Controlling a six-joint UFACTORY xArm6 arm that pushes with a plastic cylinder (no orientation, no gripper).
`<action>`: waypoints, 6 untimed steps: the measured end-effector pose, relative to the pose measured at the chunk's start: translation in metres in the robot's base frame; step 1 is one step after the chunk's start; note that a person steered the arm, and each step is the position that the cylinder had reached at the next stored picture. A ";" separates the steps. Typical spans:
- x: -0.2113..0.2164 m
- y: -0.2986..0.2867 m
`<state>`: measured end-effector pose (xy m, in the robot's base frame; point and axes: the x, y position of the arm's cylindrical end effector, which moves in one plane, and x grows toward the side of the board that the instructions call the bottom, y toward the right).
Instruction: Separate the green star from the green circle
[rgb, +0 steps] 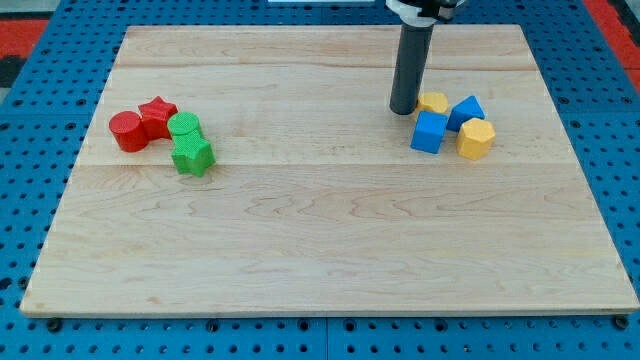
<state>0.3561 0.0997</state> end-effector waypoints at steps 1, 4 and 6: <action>0.000 0.000; -0.012 0.147; 0.136 0.102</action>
<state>0.4916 0.2016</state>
